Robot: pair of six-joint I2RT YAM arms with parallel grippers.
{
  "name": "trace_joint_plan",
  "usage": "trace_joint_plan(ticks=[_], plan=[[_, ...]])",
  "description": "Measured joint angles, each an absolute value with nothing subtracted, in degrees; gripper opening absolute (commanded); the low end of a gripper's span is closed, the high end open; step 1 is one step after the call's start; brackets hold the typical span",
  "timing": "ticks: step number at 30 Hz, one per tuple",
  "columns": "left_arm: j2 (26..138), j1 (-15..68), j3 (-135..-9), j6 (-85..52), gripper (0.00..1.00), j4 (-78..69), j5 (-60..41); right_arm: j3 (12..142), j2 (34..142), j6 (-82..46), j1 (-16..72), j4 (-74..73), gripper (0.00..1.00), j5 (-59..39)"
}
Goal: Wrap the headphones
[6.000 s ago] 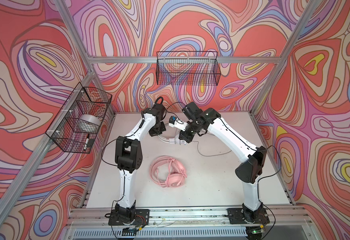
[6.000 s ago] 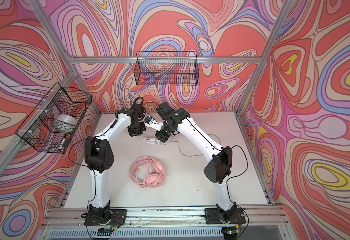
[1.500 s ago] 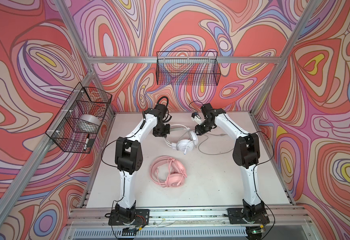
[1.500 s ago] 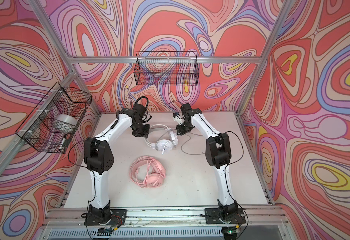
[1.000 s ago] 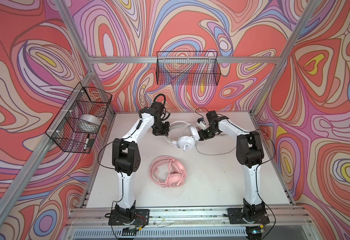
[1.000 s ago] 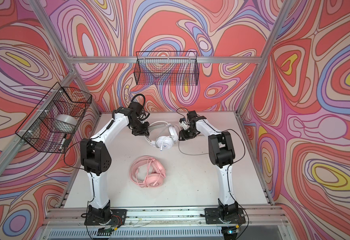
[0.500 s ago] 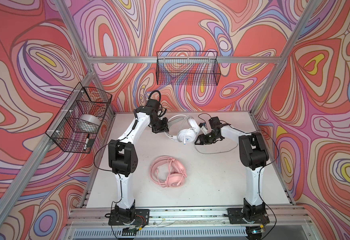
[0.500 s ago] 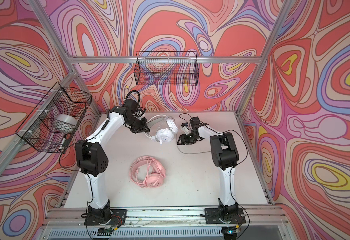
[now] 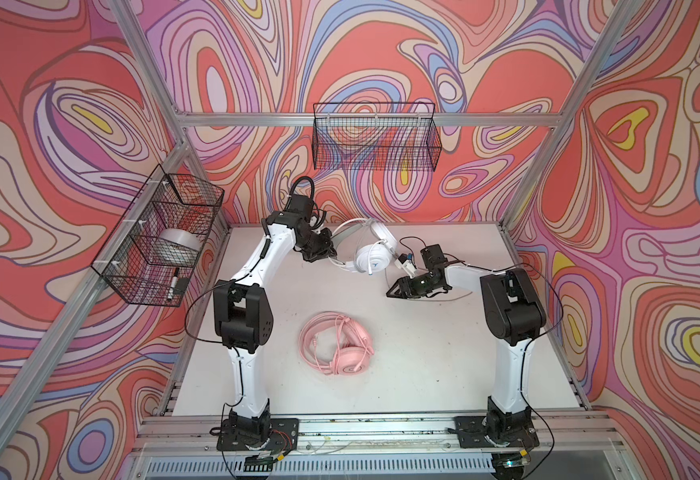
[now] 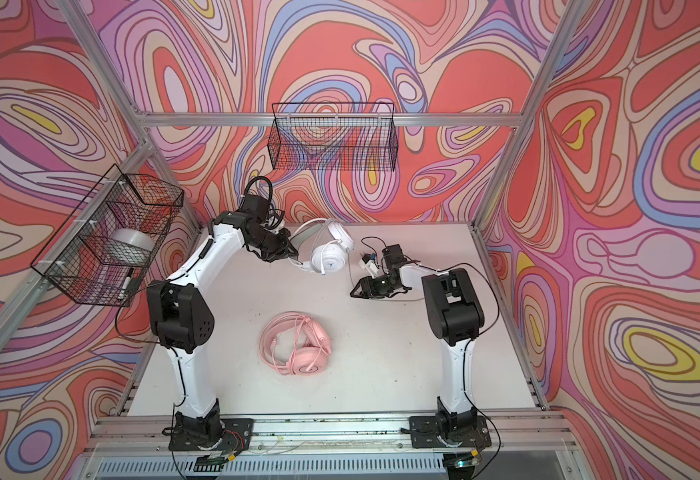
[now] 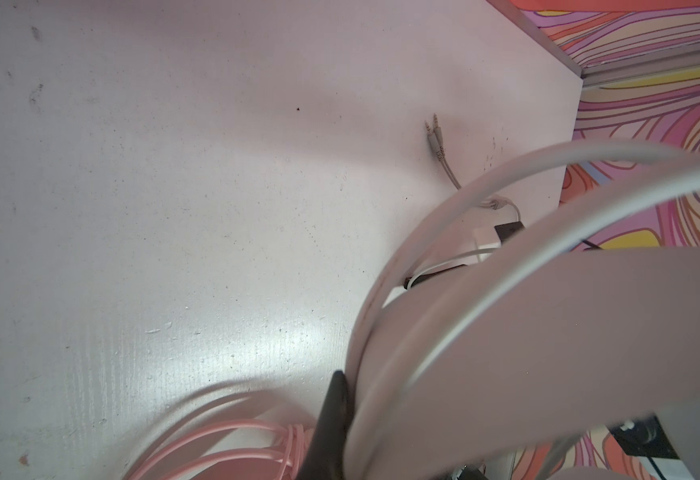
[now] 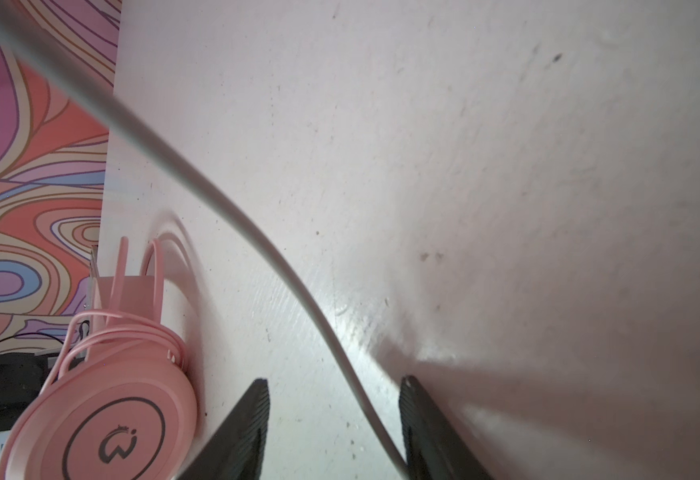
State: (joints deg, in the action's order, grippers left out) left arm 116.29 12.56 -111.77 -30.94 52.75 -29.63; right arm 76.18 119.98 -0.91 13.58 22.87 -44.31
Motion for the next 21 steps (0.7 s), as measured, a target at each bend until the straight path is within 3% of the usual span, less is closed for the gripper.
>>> trace_joint_plan(ticks=[21], plan=[[116.36,7.29,-117.23,-39.7,0.0,50.0,-24.69,72.88,117.75,3.9,13.58,28.03,0.35,-43.83]])
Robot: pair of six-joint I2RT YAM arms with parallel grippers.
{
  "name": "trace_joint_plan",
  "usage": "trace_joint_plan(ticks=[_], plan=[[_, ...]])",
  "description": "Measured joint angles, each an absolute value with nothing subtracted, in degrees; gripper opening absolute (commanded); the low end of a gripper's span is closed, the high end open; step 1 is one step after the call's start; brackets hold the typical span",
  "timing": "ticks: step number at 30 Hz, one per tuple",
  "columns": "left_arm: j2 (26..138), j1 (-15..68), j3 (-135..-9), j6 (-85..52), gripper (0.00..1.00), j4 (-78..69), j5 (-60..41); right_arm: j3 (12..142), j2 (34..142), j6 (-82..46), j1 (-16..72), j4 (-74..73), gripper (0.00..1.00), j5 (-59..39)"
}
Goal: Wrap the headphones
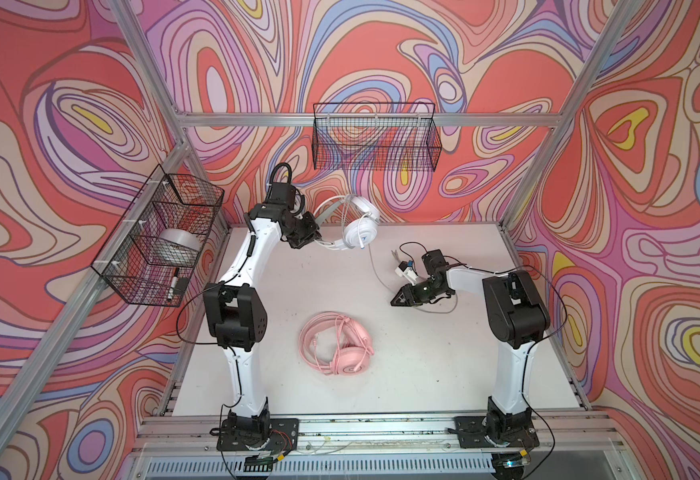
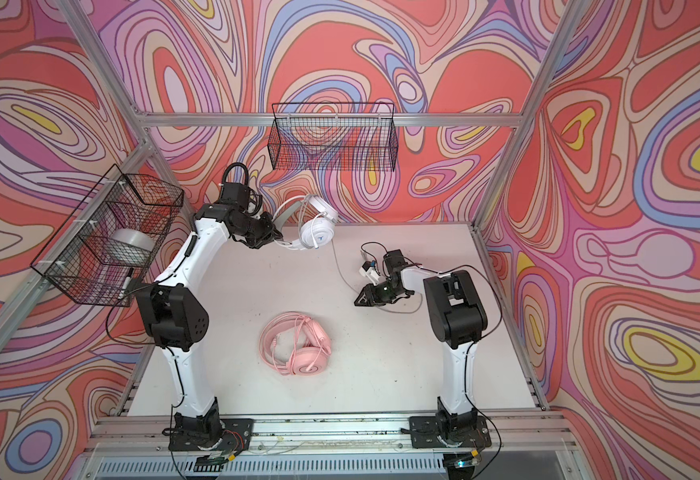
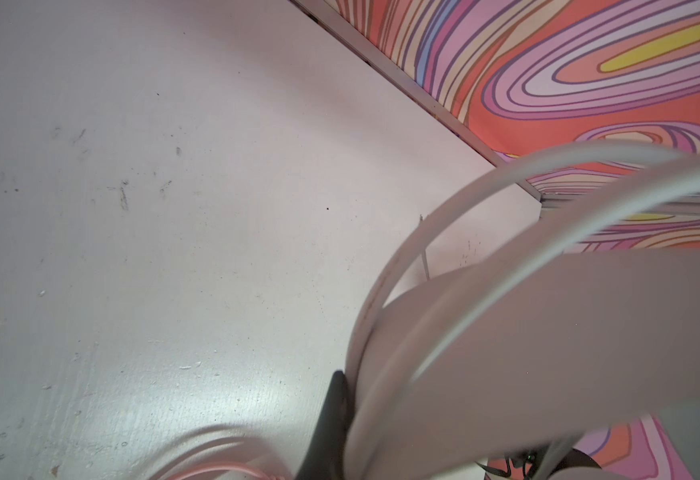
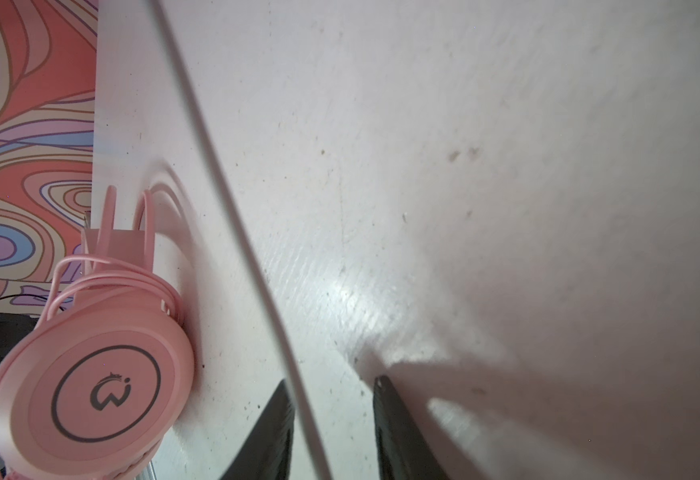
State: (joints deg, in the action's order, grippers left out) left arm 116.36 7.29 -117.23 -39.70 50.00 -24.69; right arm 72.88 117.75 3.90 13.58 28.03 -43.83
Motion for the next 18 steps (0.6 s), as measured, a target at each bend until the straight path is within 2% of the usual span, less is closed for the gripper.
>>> trace_joint_plan(ticks=[4,11,15,18], plan=[[116.36,6.81,-117.23,-40.38,0.0,50.09,-21.96,71.92,116.73,4.29,13.58,29.06,0.33,-42.87],[116.36,6.57,-116.88,-40.82,0.0,50.06,-20.27,70.94,116.14,5.1,13.58,30.57,0.15,-41.52],[116.36,6.52,-116.07,-40.99,0.0,50.09,-19.94,70.78,116.14,5.15,13.58,31.7,0.0,-40.97],[116.36,6.52,-115.33,-41.3,0.0,50.04,-19.42,70.67,115.63,5.32,13.72,32.6,0.0,-40.4]])
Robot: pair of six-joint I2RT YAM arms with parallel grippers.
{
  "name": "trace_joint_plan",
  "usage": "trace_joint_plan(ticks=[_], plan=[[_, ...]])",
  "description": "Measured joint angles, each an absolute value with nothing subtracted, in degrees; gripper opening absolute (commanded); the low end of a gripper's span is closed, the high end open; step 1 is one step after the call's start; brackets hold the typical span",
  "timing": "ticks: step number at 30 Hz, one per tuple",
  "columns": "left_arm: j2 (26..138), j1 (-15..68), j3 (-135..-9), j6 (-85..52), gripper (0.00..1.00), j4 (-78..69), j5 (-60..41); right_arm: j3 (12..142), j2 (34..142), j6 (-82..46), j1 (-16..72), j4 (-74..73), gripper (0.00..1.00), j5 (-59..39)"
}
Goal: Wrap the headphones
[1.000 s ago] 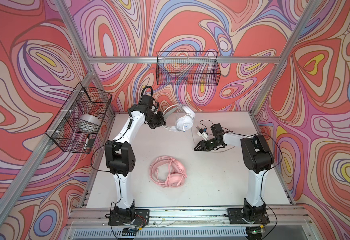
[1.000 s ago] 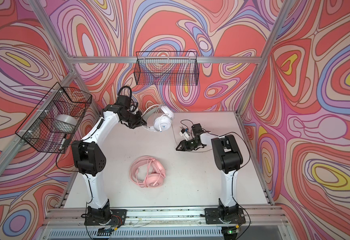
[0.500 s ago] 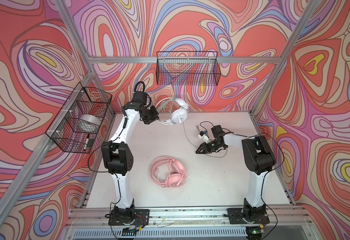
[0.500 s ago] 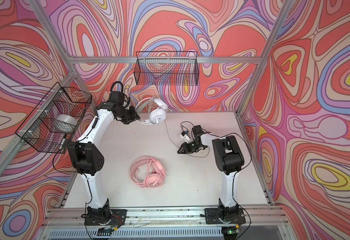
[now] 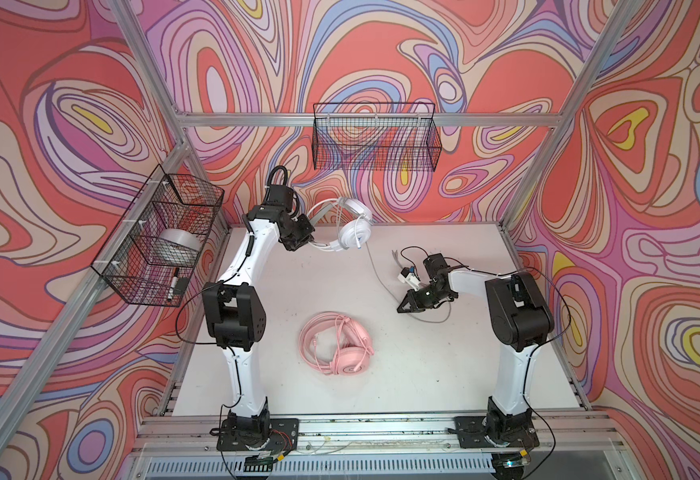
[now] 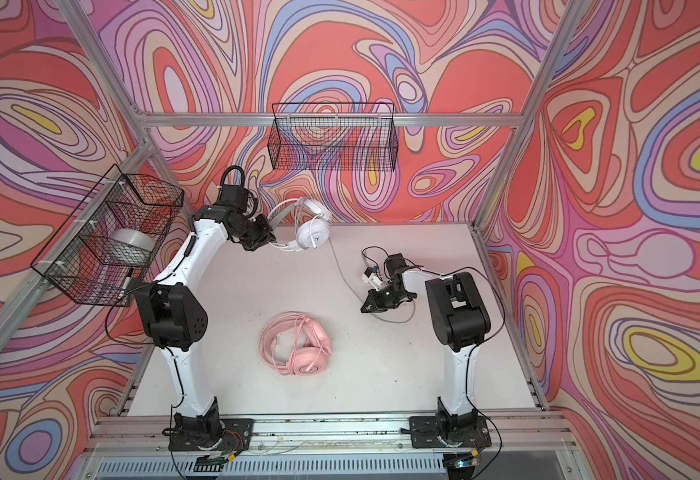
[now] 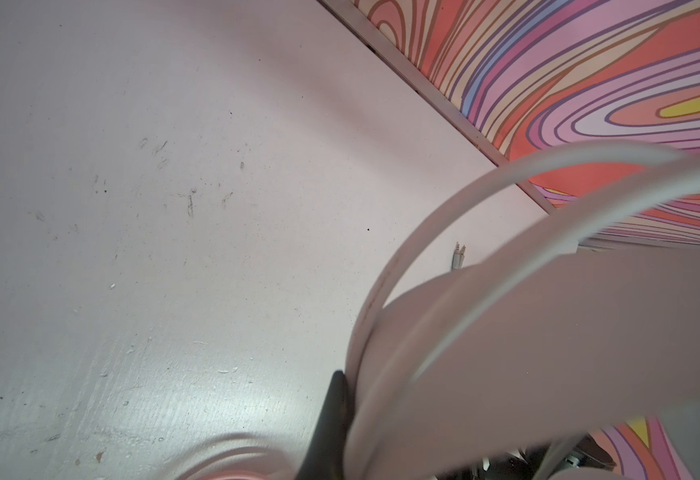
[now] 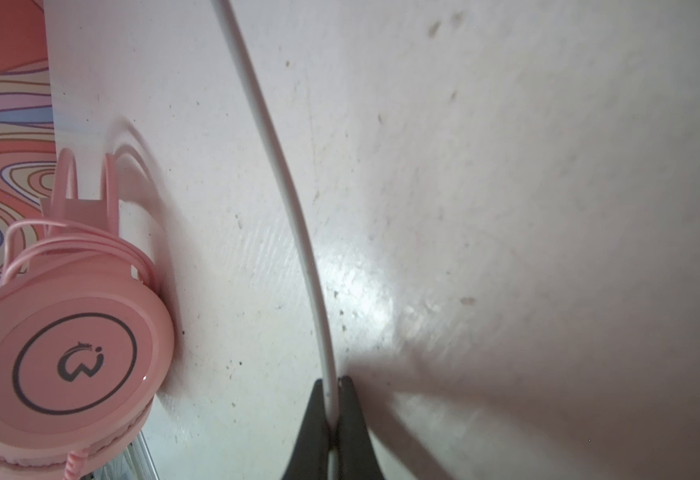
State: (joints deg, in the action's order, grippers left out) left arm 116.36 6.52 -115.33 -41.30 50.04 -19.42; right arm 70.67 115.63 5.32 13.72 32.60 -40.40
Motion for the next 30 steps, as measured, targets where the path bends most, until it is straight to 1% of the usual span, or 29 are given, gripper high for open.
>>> trace_joint_plan(ticks=[5,13,22,30], plan=[[116.36,6.52,-113.65,-42.26,0.0,50.19,-17.74,70.48,112.79,7.01,15.51,36.47,0.0,-37.36],[116.36,6.52,-112.53,-44.01,0.0,50.17,-15.86,73.56,105.69,11.25,22.92,43.99,0.0,-33.89],[116.36,7.88,-112.27,-44.84,0.0,50.5,-11.79,82.74,104.14,15.86,27.94,53.43,0.0,-30.96],[119.42,13.19,-114.85,-44.82,0.0,52.56,-7.77,92.92,104.14,19.29,28.97,59.7,0.0,-29.95]])
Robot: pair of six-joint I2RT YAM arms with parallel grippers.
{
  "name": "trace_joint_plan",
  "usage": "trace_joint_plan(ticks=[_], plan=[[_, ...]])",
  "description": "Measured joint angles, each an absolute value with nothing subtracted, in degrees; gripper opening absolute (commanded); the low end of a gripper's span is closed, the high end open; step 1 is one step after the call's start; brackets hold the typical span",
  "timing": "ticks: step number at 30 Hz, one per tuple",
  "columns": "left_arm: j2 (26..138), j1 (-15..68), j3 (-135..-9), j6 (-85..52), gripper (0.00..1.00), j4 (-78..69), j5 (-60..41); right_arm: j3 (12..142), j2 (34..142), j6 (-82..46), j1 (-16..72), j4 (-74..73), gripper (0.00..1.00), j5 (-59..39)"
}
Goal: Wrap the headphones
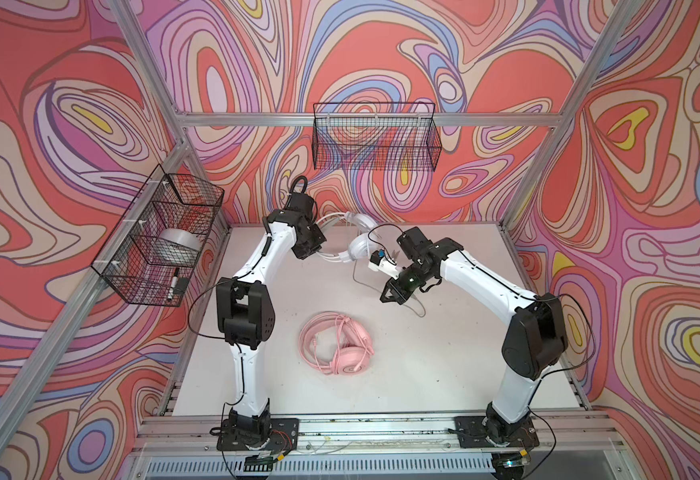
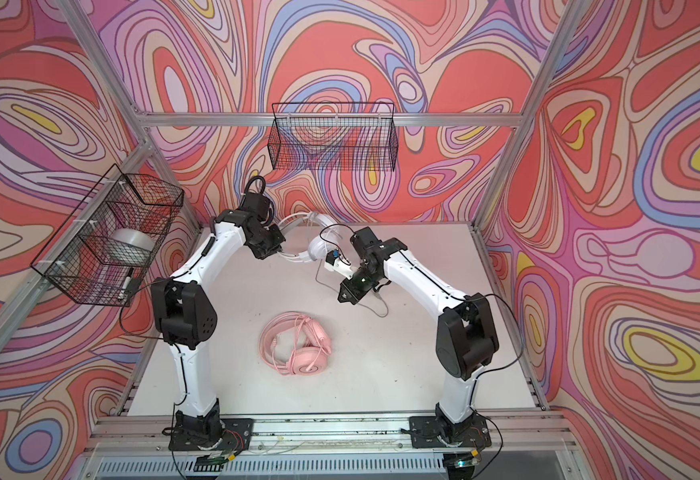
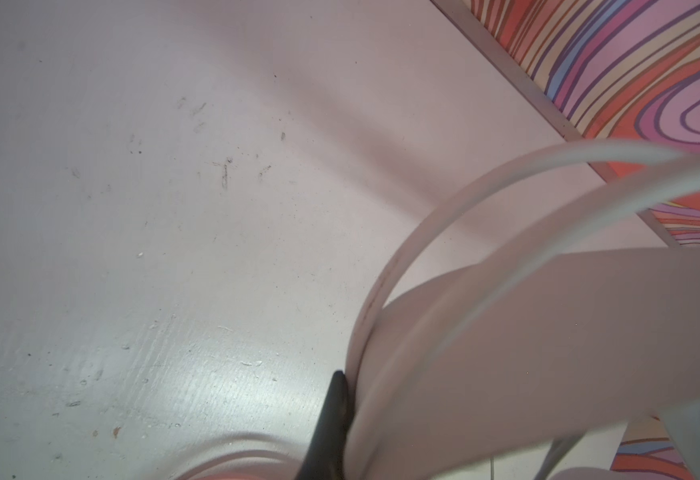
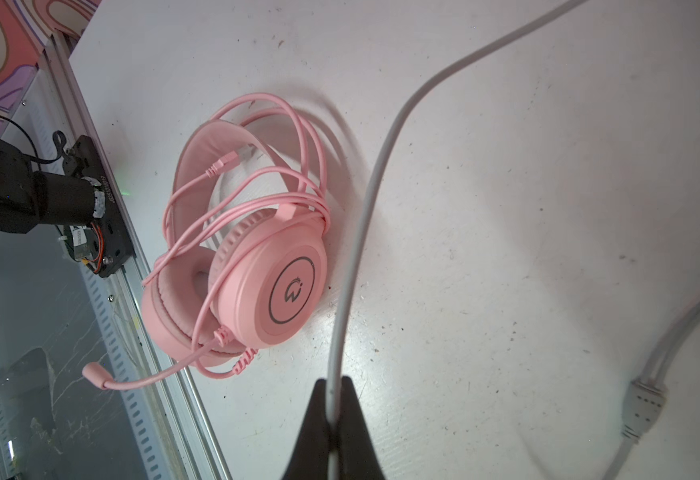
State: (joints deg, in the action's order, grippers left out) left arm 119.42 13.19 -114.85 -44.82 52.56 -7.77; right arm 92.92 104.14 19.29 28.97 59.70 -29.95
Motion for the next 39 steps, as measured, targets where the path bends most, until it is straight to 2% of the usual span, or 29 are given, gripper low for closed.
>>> trace_joint_plan(ticks=[13,20,39], plan=[[124.62,18.63,-117.99,-41.91,0.0,58.3,-2.76,100.79,104.16,21.47,28.97,65.1,0.0,-27.38],[124.75,19.03,-119.92,-36.34,0.0,61.23,-1.17,103.72,105.14,21.1,28.82,65.21,0.0,-21.89],[125.45,19.86,-122.13,-21.54,0.0,65.32,-3.44,120.29,119.17,12.67,21.19,65.21,0.0,-16.6]])
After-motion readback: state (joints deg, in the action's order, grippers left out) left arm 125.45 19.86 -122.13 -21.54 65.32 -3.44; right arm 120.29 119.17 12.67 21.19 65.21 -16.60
